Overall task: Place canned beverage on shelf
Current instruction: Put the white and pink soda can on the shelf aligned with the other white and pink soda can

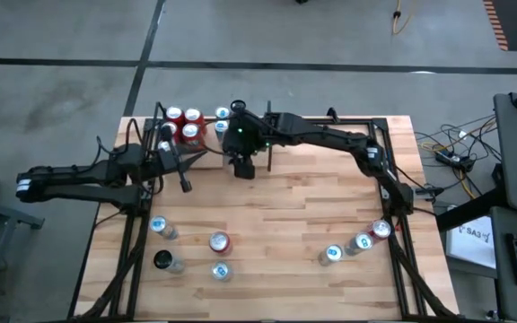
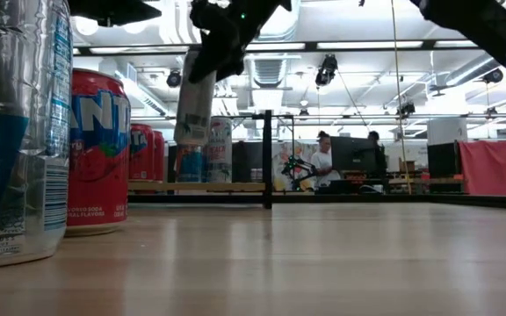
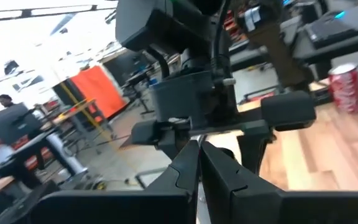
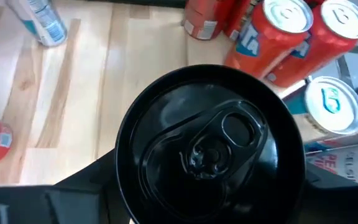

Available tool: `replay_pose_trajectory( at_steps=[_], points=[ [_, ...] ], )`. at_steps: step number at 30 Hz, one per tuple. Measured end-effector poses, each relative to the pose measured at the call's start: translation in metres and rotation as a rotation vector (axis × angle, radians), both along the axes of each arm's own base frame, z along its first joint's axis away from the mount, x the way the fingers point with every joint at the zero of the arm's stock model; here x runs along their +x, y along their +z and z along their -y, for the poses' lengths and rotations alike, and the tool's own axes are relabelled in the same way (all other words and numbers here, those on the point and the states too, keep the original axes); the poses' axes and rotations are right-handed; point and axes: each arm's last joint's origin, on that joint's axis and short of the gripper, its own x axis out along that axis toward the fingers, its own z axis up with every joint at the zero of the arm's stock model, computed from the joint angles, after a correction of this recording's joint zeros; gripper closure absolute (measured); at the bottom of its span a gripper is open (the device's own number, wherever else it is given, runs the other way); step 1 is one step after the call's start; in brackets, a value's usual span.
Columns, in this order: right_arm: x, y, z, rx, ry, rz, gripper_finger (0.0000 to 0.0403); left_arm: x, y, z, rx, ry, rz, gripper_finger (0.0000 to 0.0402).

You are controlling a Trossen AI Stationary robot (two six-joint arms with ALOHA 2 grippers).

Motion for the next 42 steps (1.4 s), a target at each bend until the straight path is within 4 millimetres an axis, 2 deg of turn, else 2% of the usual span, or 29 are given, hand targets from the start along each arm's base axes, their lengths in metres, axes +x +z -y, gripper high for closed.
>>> replay_pose_trajectory(
  at_steps=[6, 13, 21, 34, 42],
  points=[
    [-0.001, -0.006, 0.017, 0.000, -0.047, -0.016, 0.0164, -0.002, 0.000, -0.001, 0.025, 0.041, -0.018, 0.0402],
    [-0.002, -0.010, 0.027, 0.011, -0.070, -0.022, 0.0164, -0.001, -0.001, -0.001, 0.053, 0.042, -0.036, 0.0402],
    [0.002, -0.019, 0.028, 0.017, -0.070, -0.039, 0.0164, -0.001, -0.001, -0.001, 0.056, 0.058, -0.040, 0.0402],
    [0.003, -0.021, 0.033, 0.052, -0.118, -0.029, 0.0164, -0.001, -0.002, -0.001, 0.056, 0.060, -0.042, 0.0402],
    [0.008, -0.035, 0.034, 0.068, -0.128, -0.064, 0.0164, -0.001, -0.002, -0.001, 0.055, 0.060, -0.049, 0.0402]
  ],
)
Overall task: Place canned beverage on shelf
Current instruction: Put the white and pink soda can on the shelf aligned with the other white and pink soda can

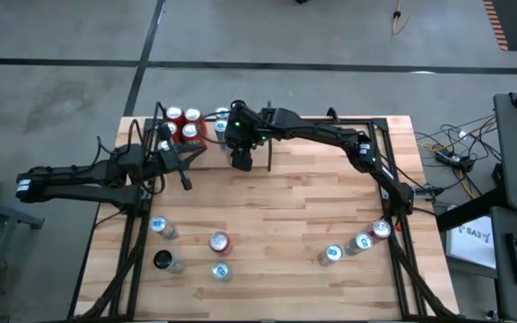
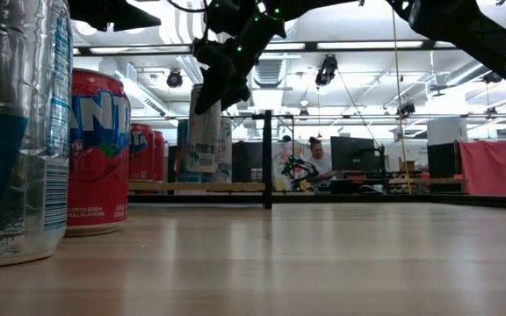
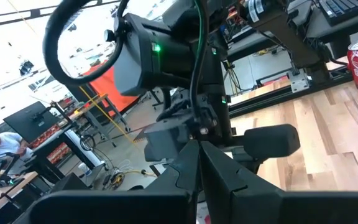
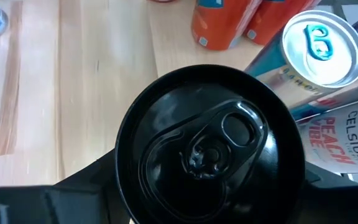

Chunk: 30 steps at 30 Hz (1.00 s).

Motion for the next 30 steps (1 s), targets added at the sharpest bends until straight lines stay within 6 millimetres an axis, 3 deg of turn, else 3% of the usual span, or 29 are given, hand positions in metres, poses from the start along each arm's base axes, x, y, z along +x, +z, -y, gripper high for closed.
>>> replay_pose_trajectory(
  at_steps=[17, 25, 30],
  points=[
    [-0.003, -0.017, 0.020, 0.012, -0.042, -0.067, 0.0164, 0.000, 0.000, 0.000, 0.003, 0.000, -0.001, 0.0402],
    [-0.002, -0.016, 0.025, -0.014, -0.030, -0.048, 0.0078, -0.001, 0.000, -0.001, 0.006, 0.053, -0.004, 0.0402],
    [-0.003, -0.011, 0.024, -0.022, -0.027, -0.036, 0.0058, -0.001, -0.001, -0.002, 0.011, 0.076, -0.017, 0.0402]
  ],
)
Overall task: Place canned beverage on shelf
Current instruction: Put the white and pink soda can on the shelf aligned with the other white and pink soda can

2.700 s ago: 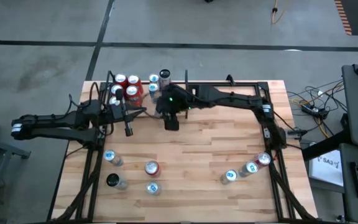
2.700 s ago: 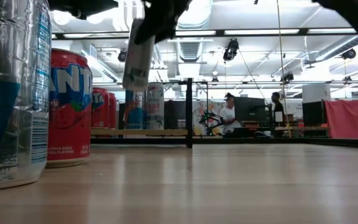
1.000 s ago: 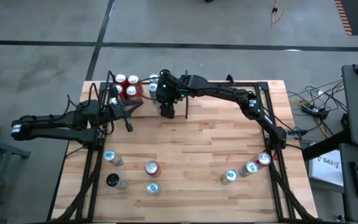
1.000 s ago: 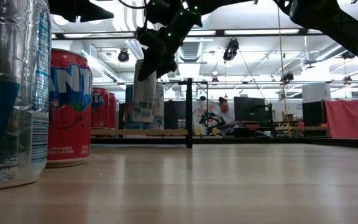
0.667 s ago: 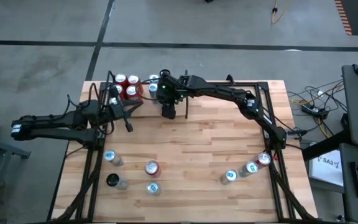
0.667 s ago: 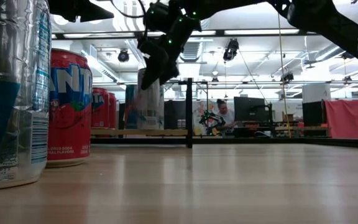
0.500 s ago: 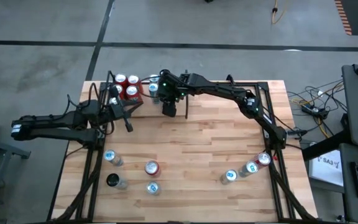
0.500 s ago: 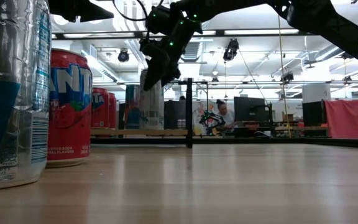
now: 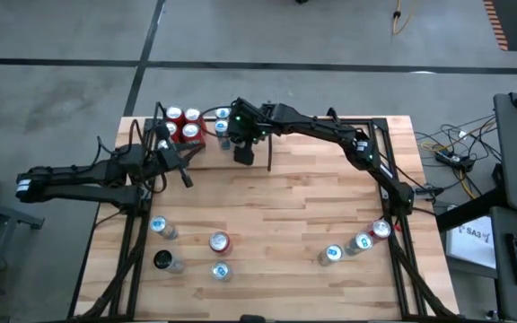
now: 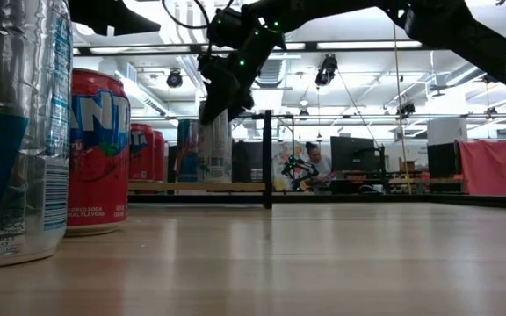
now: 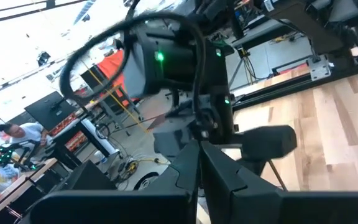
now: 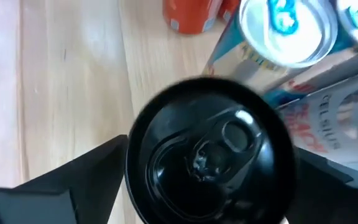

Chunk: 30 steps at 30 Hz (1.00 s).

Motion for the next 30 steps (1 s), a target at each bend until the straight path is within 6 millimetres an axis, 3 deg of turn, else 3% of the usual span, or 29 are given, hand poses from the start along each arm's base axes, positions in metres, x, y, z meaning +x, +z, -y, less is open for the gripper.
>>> replay_pose_trajectory(
  at_steps=[12, 18, 25, 30],
  points=[
    [-0.017, 0.042, -0.004, -0.075, -0.037, 0.074, 0.0071, 0.000, 0.000, 0.000, 0.000, 0.001, -0.004, 0.0402],
    [-0.022, 0.061, -0.021, -0.057, -0.024, 0.124, 0.0077, 0.000, 0.000, 0.000, 0.000, 0.001, -0.004, 0.0402],
    [-0.014, 0.059, -0.049, -0.032, 0.085, 0.123, 0.0085, 0.000, -0.001, 0.000, 0.000, 0.001, -0.007, 0.0402],
    [-0.011, 0.047, -0.057, -0.002, 0.094, 0.063, 0.0159, 0.000, -0.002, 0.000, -0.001, 0.001, -0.020, 0.0402]
  ],
)
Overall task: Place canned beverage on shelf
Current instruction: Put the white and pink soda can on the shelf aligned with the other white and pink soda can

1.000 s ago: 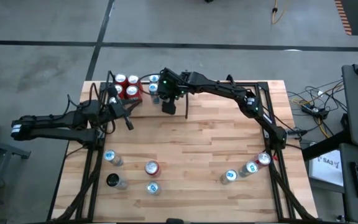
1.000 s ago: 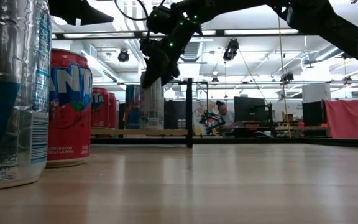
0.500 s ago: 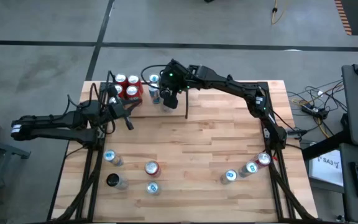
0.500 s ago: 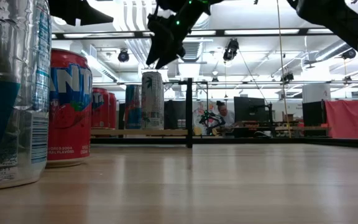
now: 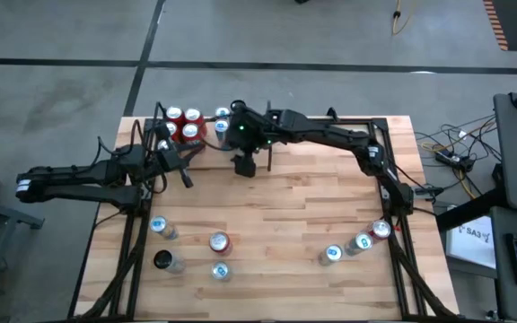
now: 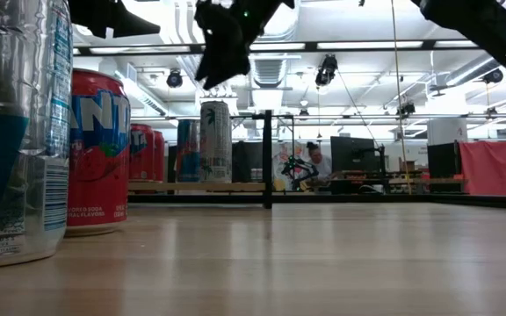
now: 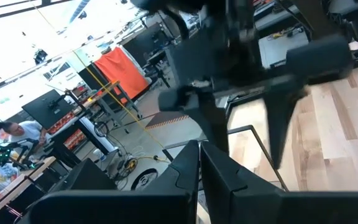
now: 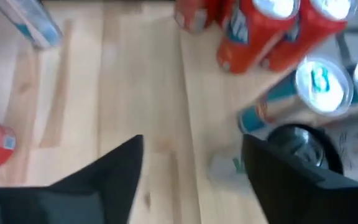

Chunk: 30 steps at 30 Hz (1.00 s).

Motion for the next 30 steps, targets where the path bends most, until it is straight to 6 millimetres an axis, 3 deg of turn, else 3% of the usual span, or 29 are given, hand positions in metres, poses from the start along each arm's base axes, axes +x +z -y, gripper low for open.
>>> replay_pose_trajectory(
  at_steps=[7, 11, 30],
  points=[
    [0.001, -0.020, 0.012, -0.028, -0.079, -0.098, 0.0315, 0.000, 0.000, 0.000, 0.000, 0.000, -0.001, 0.0402],
    [0.000, -0.022, 0.015, -0.037, -0.075, -0.119, 0.0382, 0.000, 0.000, 0.000, 0.000, 0.000, -0.001, 0.0402],
    [-0.012, -0.023, 0.042, -0.167, -0.159, -0.199, 0.0390, 0.000, 0.000, 0.000, 0.000, 0.000, -0.001, 0.0402]
  ],
)
